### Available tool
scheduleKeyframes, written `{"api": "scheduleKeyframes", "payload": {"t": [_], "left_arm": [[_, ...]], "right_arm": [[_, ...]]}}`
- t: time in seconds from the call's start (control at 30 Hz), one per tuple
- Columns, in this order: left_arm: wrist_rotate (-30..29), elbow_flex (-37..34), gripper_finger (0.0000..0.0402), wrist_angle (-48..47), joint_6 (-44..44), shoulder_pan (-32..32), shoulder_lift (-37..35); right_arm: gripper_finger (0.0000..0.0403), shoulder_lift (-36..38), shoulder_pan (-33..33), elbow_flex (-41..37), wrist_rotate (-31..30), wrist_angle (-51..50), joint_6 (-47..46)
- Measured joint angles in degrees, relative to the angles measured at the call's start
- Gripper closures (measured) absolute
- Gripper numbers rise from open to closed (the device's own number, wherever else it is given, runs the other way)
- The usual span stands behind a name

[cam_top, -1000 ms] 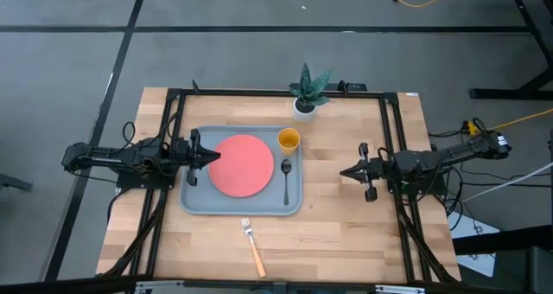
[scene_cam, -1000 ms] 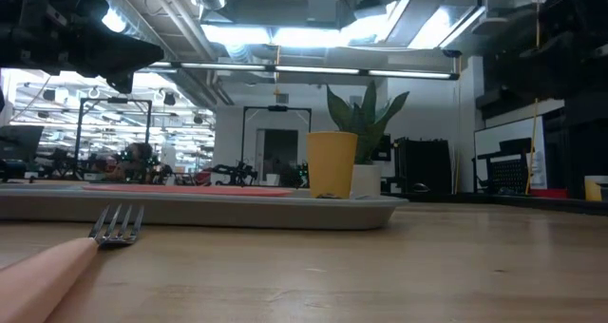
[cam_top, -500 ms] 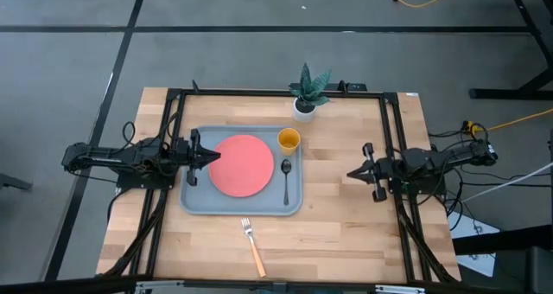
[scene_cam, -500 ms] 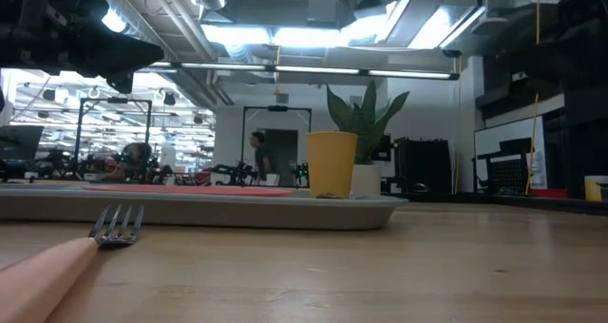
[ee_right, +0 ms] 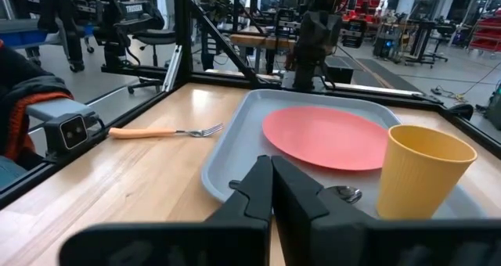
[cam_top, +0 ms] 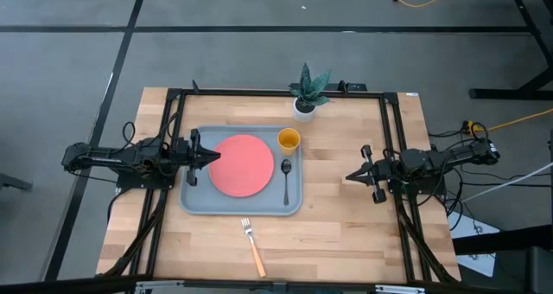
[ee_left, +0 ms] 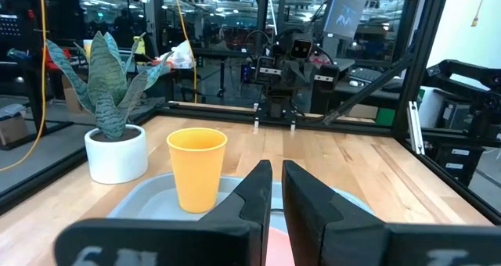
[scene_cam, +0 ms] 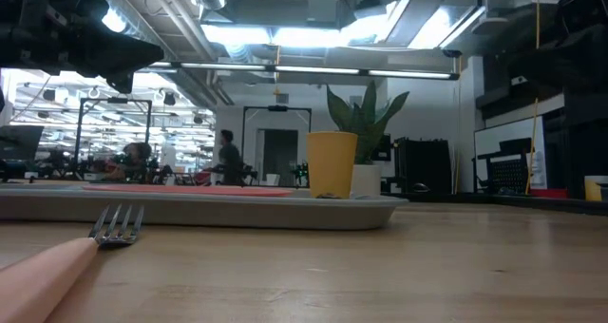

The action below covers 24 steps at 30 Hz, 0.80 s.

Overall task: Pick and place plate/cup/fork/spoon on tray
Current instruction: Put the yellow fork on the gray tray

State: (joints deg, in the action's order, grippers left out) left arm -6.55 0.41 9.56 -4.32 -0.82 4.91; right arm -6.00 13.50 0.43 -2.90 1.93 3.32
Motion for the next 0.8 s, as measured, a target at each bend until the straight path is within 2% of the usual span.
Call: {"api": "scheduleKeyframes", "payload": {"t": [0.67,0.8], "left_arm": [[0.02,0.01,0.0374,0.44,-0.23,-0.02,-0.02],[-0.53,0.0,0.0374,4.69,-1.63,0.0,-0.03]], "right_arm": [[0.0392,0.0,0.0,0.0,0.0,0.01,-0.11],[0.0392,0.0,0.0,0.0,-0.01,0.01,-0.02]]}}
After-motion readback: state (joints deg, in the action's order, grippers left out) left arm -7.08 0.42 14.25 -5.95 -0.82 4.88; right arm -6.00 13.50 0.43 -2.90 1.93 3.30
